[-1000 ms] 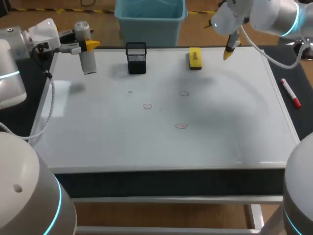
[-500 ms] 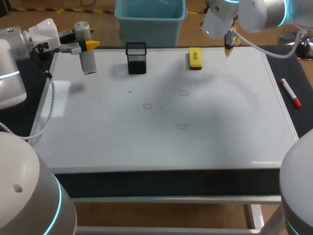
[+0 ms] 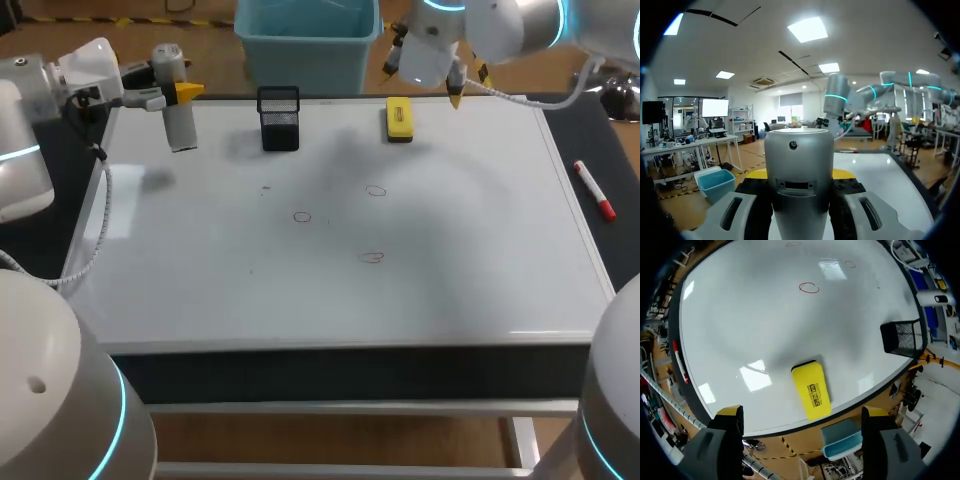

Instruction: Pick up the inspection probe, press it on each red-marked spot on the whiteboard one by one, put down the probe, pick up the eraser, and wipe off all the red marks.

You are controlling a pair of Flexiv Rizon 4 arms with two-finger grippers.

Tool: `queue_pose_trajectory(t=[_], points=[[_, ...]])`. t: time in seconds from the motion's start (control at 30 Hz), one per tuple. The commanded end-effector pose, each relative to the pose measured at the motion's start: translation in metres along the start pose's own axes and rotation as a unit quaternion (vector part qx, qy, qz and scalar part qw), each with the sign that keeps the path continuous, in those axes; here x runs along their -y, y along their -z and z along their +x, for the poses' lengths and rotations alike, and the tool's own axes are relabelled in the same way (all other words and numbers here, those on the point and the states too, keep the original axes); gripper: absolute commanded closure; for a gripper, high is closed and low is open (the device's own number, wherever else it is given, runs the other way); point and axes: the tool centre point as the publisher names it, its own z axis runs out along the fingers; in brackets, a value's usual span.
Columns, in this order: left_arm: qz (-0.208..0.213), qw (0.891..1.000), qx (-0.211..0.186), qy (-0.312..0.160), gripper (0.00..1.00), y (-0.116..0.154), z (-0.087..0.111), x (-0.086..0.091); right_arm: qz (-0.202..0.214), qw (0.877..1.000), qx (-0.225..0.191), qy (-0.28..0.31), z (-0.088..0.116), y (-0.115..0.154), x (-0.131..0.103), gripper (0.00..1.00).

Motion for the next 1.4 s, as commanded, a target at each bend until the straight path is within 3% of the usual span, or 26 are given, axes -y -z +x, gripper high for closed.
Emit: queue_pose_trajectory(t=[0.03,0.2,0.4,0.97,1.4], points=[[0.0,1.0,0.001,-0.001,1.0,0.0,0.0,0.0,-0.028,0.997,0.016,0.075,-0.003,-0.006,0.005,0.0],[0.0,1.0,0.001,-0.001,1.0,0.0,0.0,0.0,-0.056,0.992,0.016,0.111,-0.006,-0.015,0.002,0.0],[0.0,1.0,0.001,-0.001,1.0,0.0,0.0,0.0,-0.083,0.986,-0.028,0.141,-0.003,-0.028,0.002,0.0],[0.0,1.0,0.001,-0.001,1.0,0.0,0.0,0.0,-0.128,0.978,-0.025,0.165,-0.02,-0.055,-0.001,0.0],[0.0,1.0,0.001,-0.001,1.0,0.0,0.0,0.0,-0.158,0.976,-0.041,0.142,-0.027,-0.063,0.004,0.0]])
